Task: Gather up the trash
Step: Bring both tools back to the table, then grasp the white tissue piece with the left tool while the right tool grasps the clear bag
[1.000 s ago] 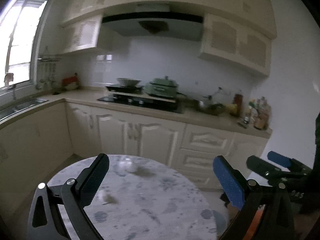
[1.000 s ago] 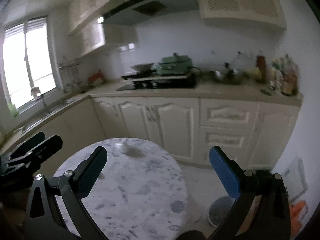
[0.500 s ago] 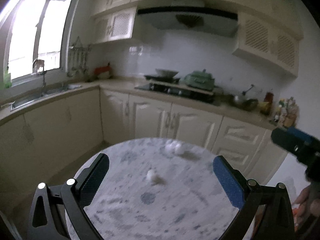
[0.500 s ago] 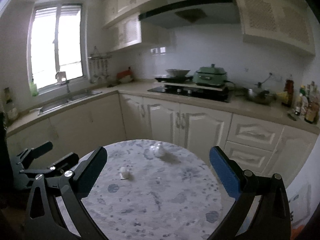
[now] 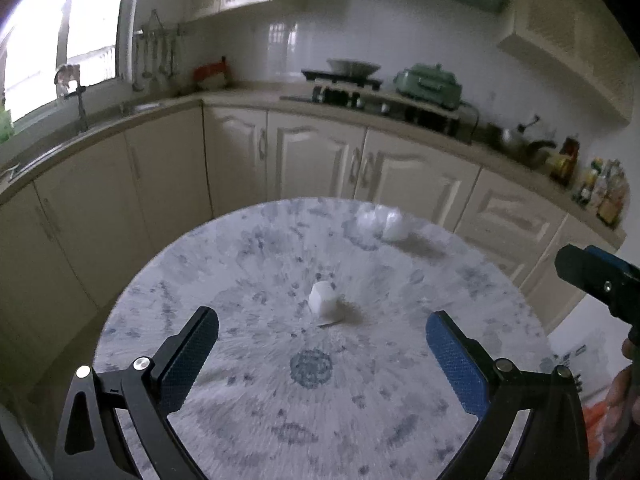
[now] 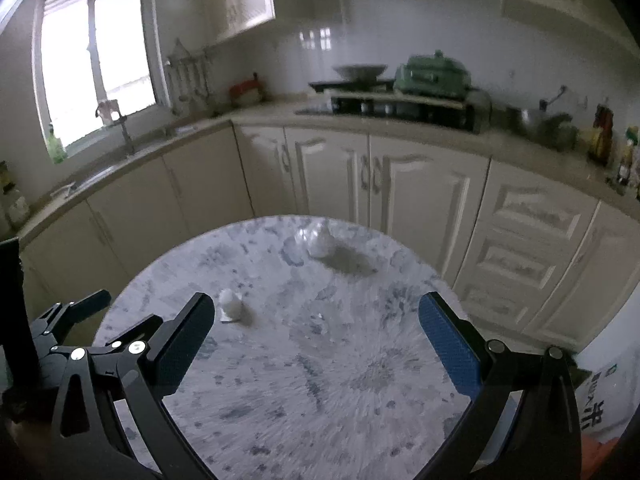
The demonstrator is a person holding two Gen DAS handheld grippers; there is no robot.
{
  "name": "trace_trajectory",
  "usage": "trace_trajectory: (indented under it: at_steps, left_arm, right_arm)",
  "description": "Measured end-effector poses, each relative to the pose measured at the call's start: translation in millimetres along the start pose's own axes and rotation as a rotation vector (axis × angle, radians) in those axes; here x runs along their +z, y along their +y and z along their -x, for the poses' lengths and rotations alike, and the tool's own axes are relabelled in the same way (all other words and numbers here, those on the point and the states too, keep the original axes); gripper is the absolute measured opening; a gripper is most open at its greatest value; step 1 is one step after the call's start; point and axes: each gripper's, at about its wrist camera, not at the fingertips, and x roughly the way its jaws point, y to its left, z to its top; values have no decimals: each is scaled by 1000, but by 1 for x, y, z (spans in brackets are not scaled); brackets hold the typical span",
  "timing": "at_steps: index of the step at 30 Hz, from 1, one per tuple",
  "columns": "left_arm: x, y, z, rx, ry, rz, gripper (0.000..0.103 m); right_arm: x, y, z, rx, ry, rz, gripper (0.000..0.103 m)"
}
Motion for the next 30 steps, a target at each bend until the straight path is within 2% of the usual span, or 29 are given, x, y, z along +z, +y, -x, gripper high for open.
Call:
trace_trajectory:
  at_steps: [6,11,14,16,17,19,20,21,22,30]
  left_arm:
    - [15,-9,-70,22,93,20,102]
    - [25,-4,-123,30,153,60,96]
    - [30,-3,-152,31,191,72,86]
    - [33,-2,-168,25,216,73,71]
    - [35,-2,-172,30,216,69,71]
    - [40,-2,-179,32,198,53,51]
    - [42,-1,-182,40,190,51,45]
    - [45,0,-186,31,189,53,31]
    - [46,1,-187,27,186,49,23]
    - [58,12,-206,8,160,49,17]
  right_arm:
    - [-3,-13,-54,19,84,-23,103]
    - [0,-22,-93,29,130,-31,103]
    - [3,-26,-111,36,146,-42,103]
    - [5,-28,-122,36,156,-44,103]
    - [6,-28,-126,37,161,-44,103]
    - [7,-30,-136,39,171,-46,103]
    - [8,-30,-140,39,174,-48,103]
    - [8,-31,-145,38,179,-49,103]
    - [9,-31,-150,39,184,-50,103]
    - [18,-24,-190,45,215,-28,103]
